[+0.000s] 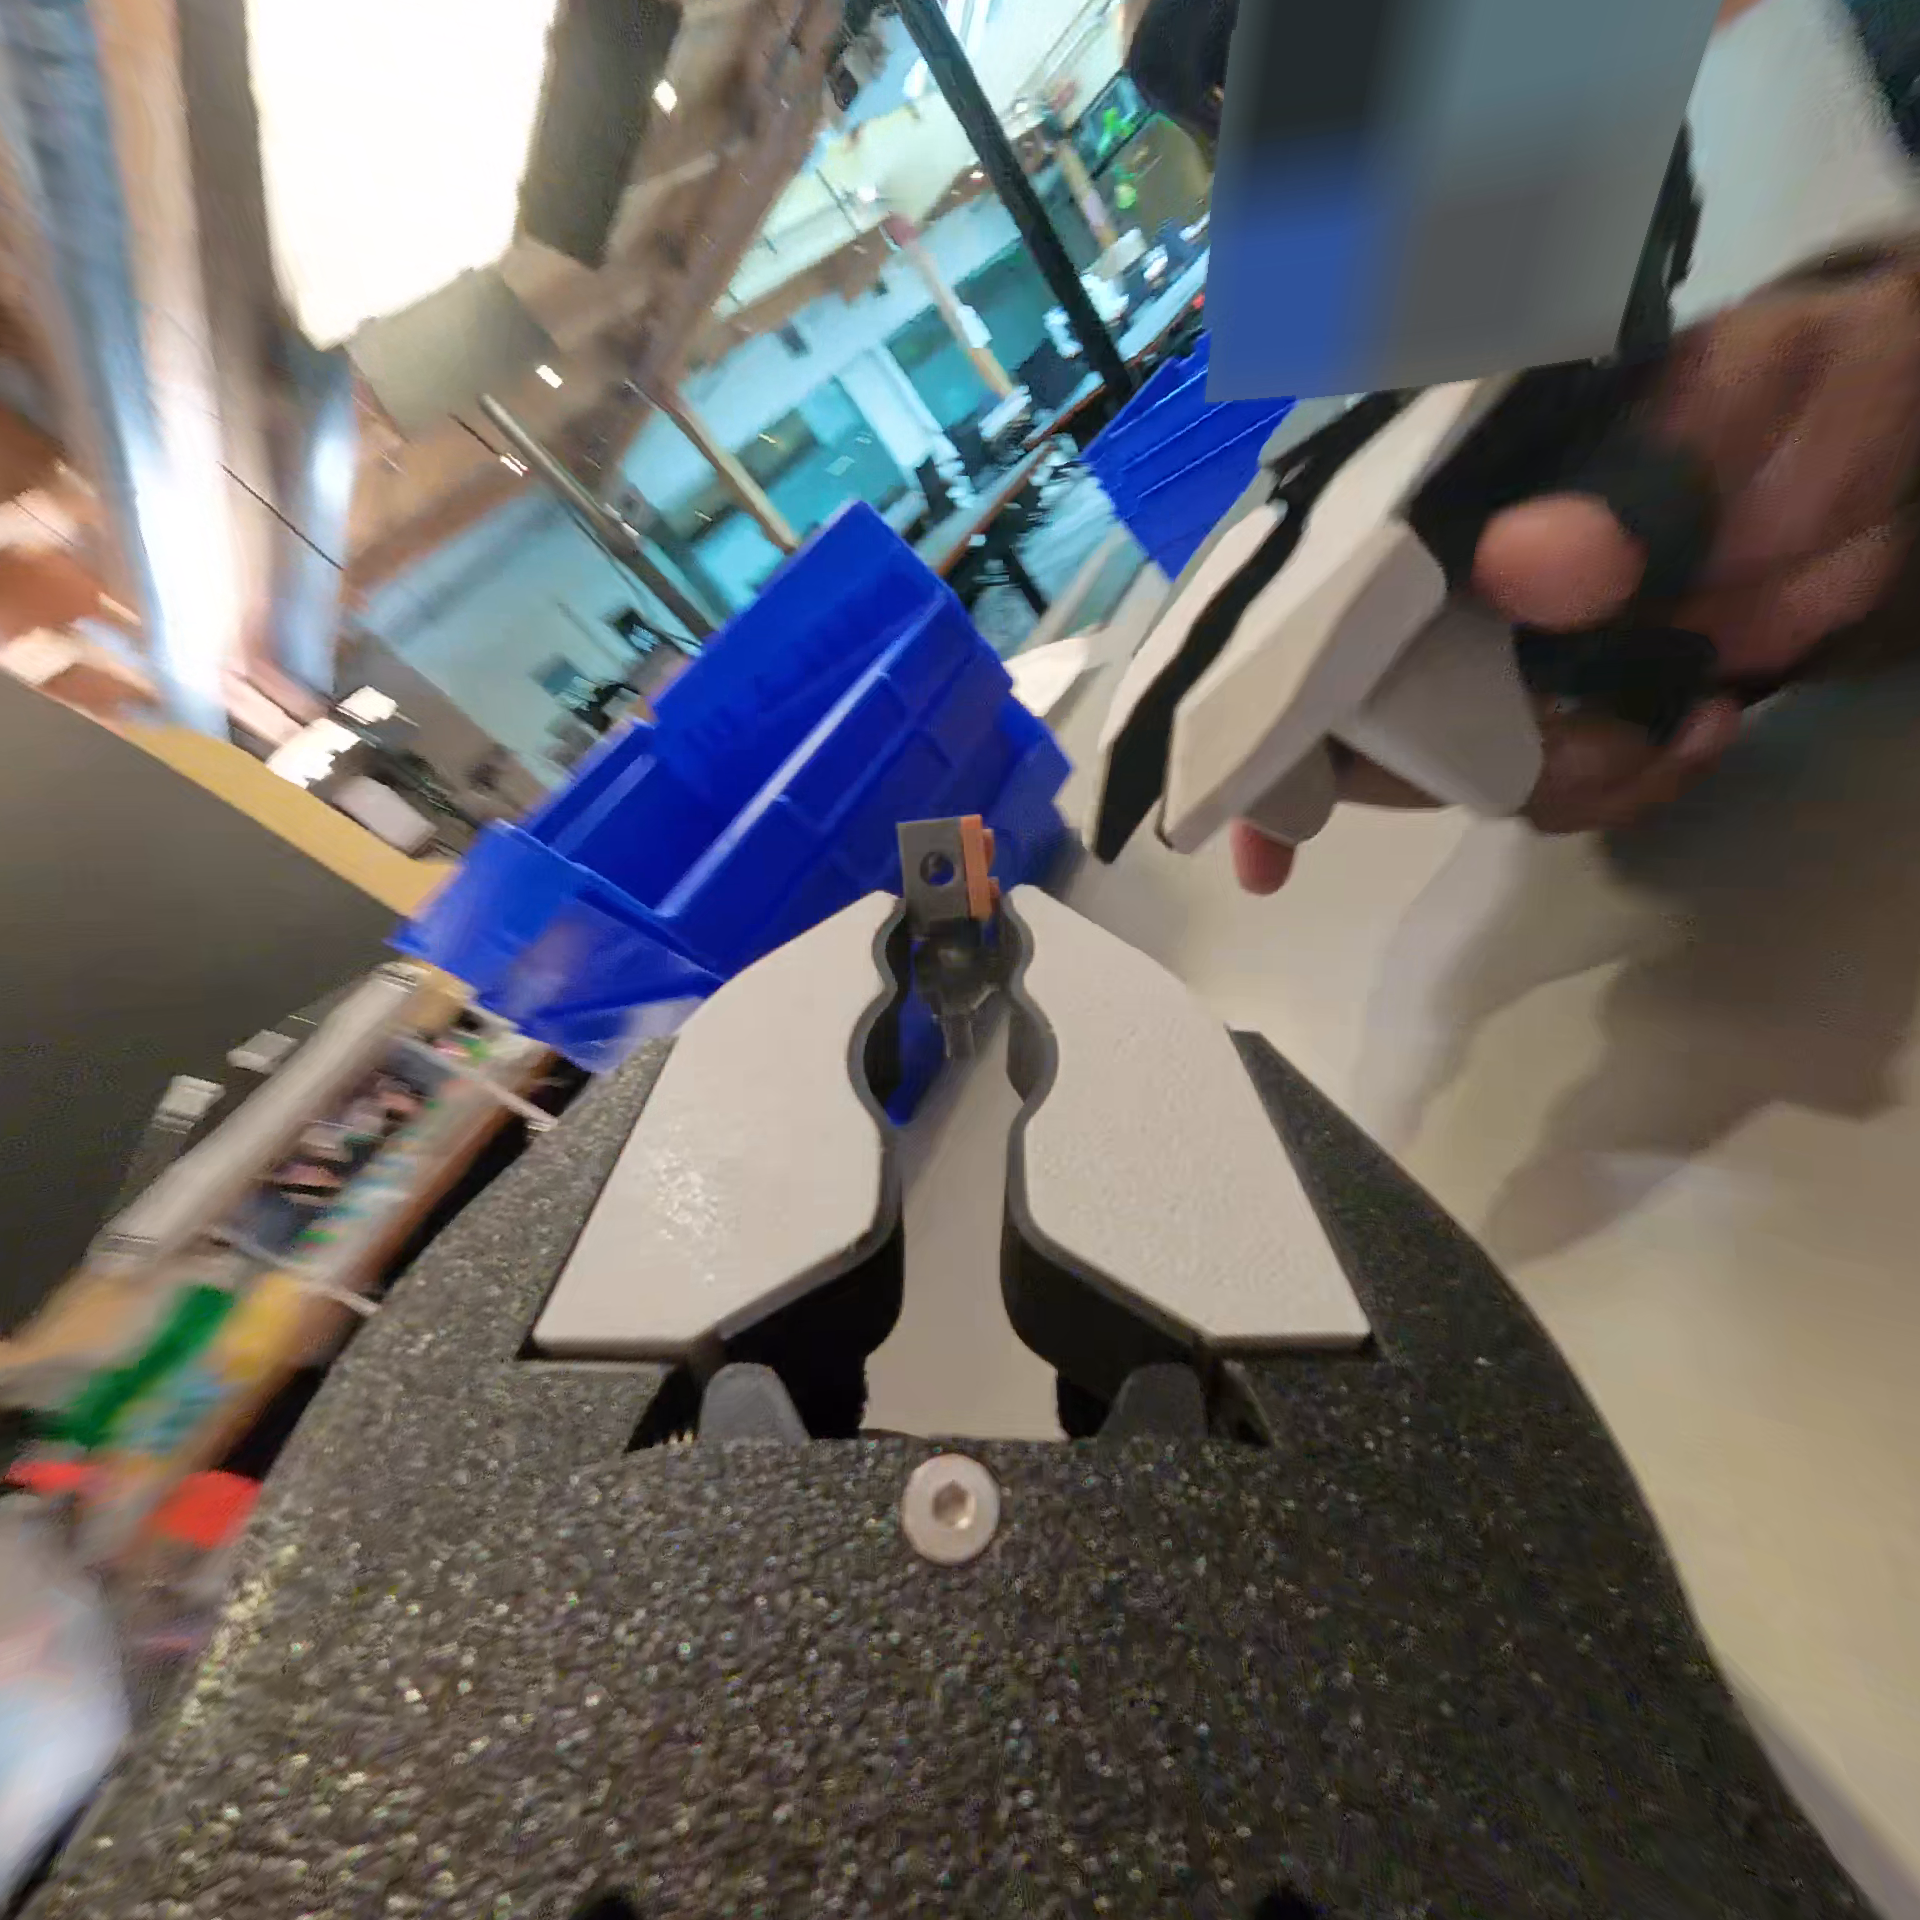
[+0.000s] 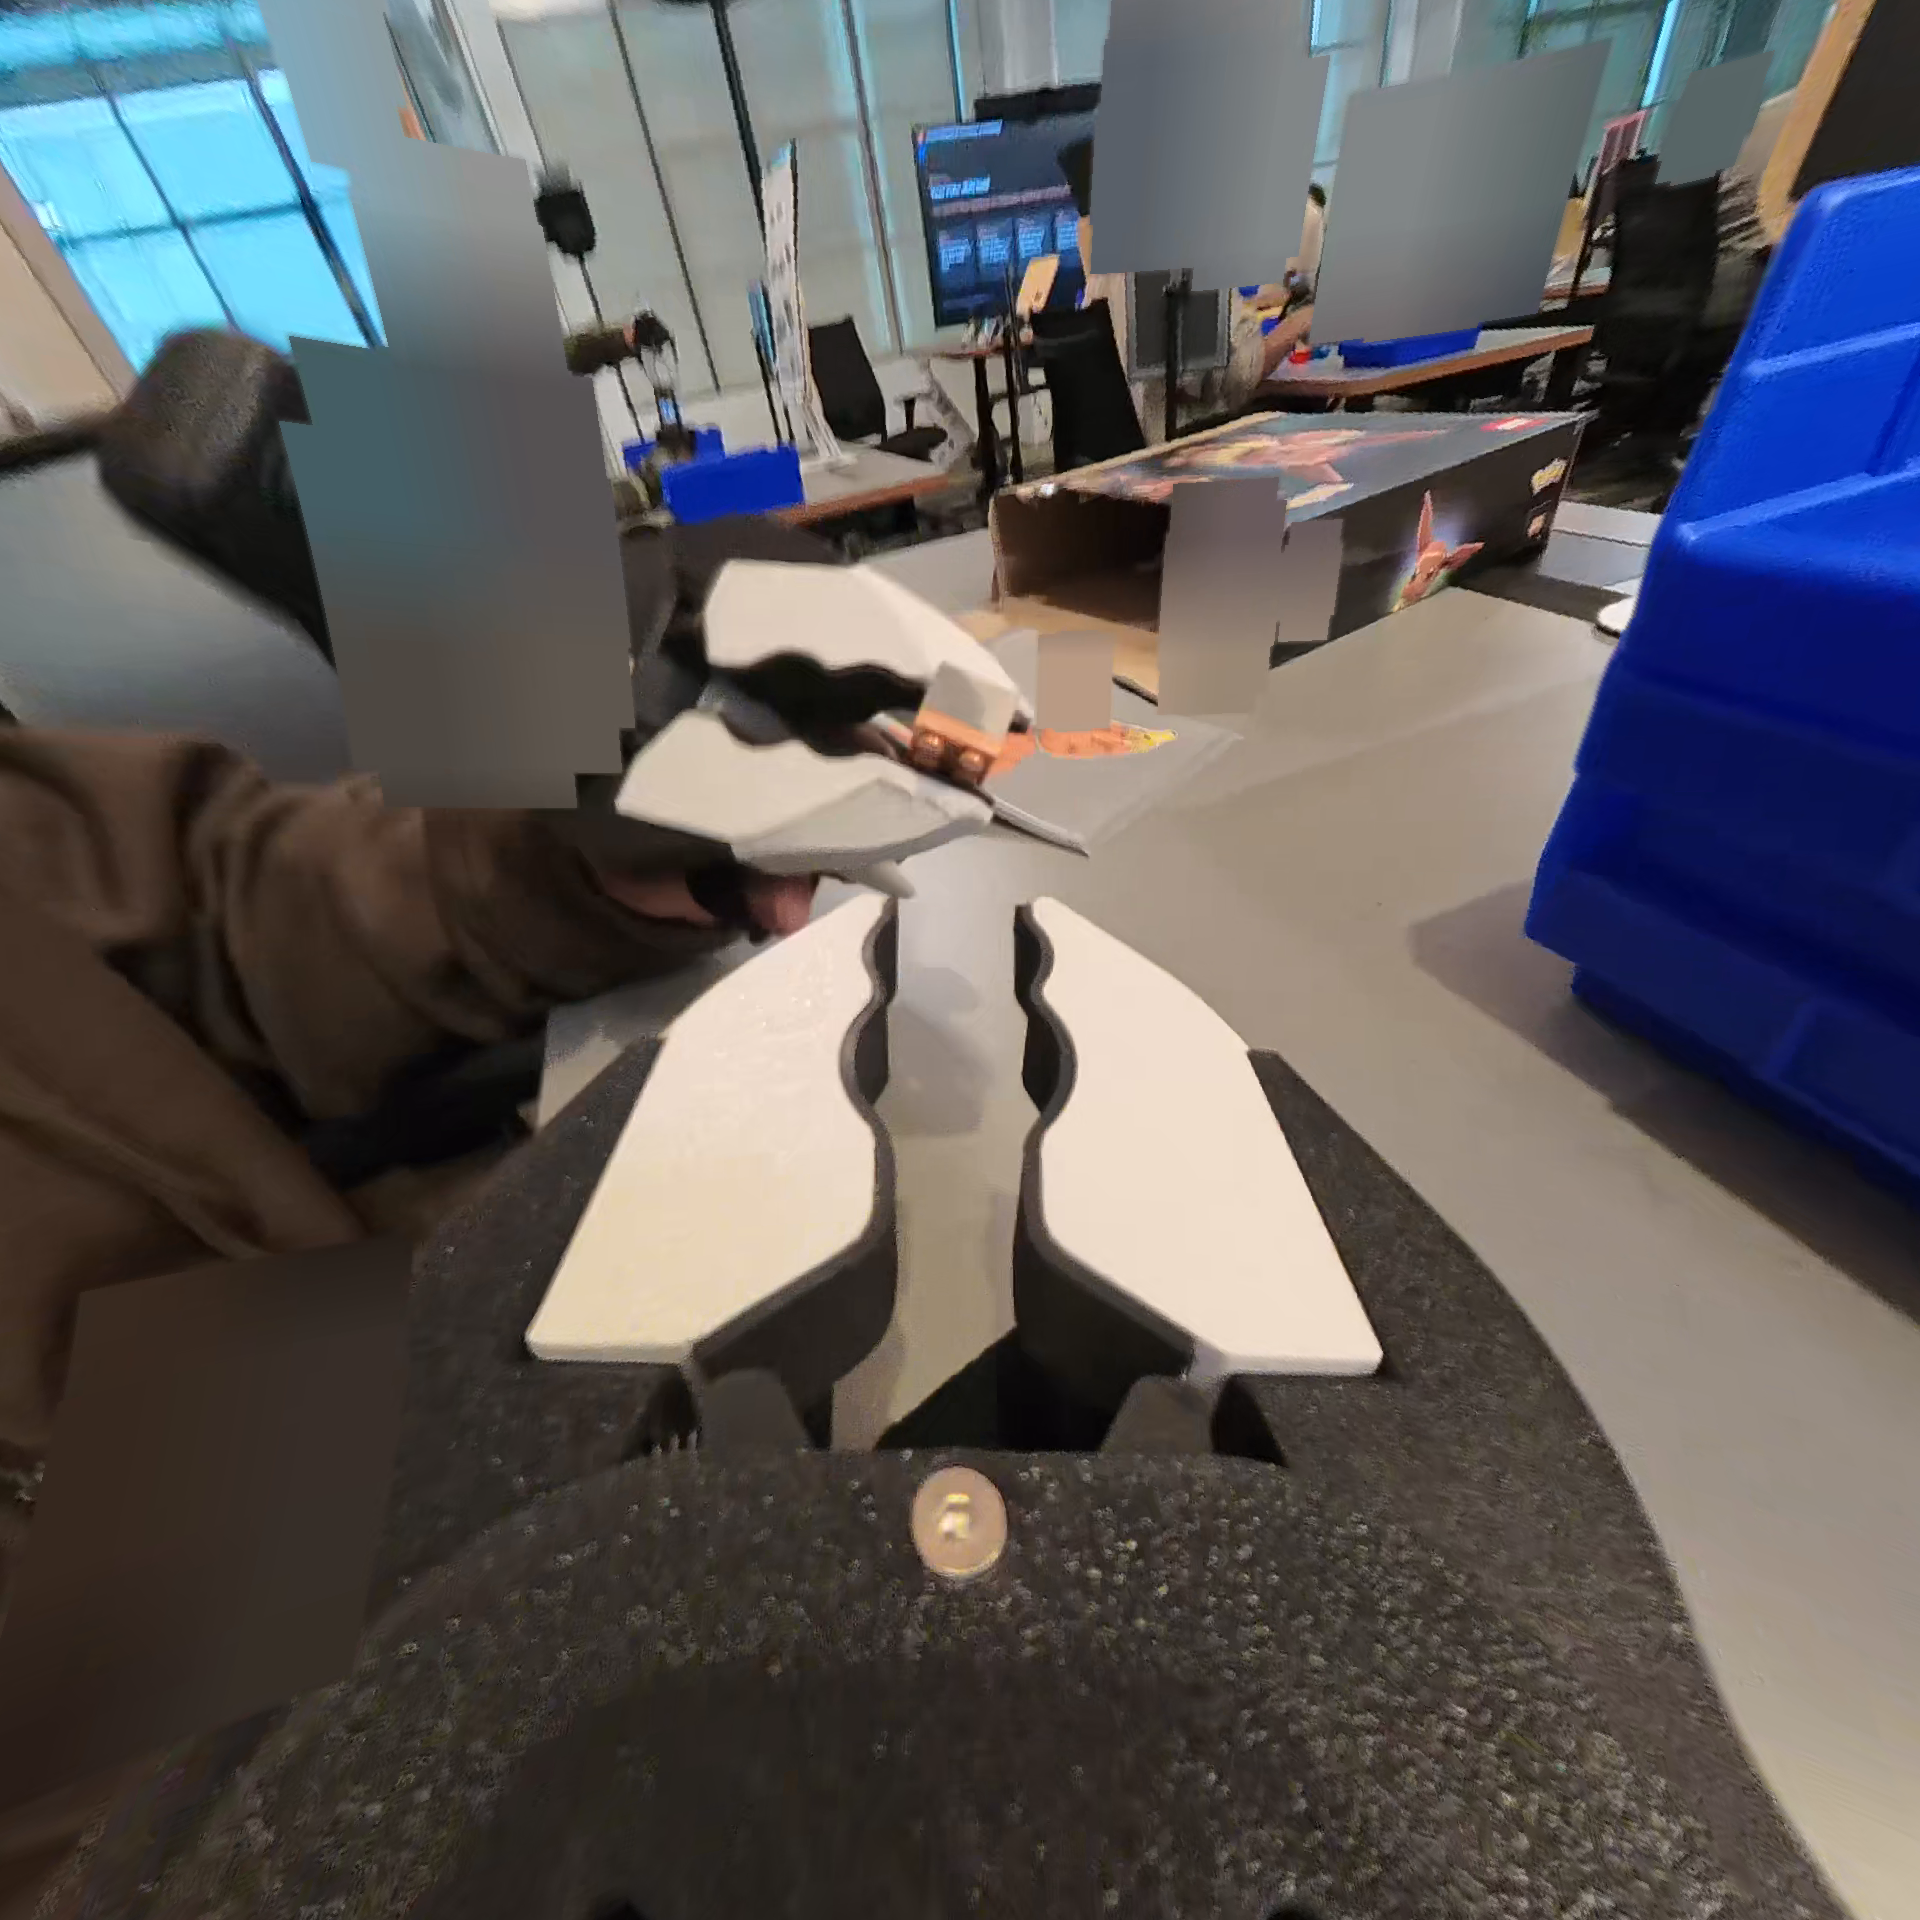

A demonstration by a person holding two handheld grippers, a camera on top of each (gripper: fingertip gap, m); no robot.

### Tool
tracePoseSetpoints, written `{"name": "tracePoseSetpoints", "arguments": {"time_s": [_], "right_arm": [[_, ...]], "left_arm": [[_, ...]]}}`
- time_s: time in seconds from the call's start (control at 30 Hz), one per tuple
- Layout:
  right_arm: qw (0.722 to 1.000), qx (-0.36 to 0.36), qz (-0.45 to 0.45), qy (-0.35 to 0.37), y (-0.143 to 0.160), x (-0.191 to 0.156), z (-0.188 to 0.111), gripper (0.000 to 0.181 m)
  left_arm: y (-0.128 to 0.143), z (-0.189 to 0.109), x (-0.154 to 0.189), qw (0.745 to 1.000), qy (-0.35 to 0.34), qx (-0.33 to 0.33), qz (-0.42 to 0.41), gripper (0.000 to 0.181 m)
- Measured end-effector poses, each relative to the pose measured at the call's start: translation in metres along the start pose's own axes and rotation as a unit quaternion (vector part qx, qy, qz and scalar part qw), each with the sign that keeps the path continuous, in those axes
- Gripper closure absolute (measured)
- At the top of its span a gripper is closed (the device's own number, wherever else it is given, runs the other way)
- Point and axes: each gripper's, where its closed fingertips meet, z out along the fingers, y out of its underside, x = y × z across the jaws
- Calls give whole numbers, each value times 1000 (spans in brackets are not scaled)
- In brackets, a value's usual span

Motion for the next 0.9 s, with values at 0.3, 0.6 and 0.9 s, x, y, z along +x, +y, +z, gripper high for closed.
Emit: {"name": "tracePoseSetpoints", "arguments": {"time_s": [0.3,0.6,0.9], "right_arm": [[999,32,12,-13,-4,-16,4,148],[999,30,16,-3,-1,-17,7,160],[1000,13,-24,-6,4,-19,3,164]], "left_arm": [[-8,-2,14,978,-45,14,201,166],[-11,-2,28,962,-50,15,269,166],[-12,-3,36,959,-33,33,278,165]]}}
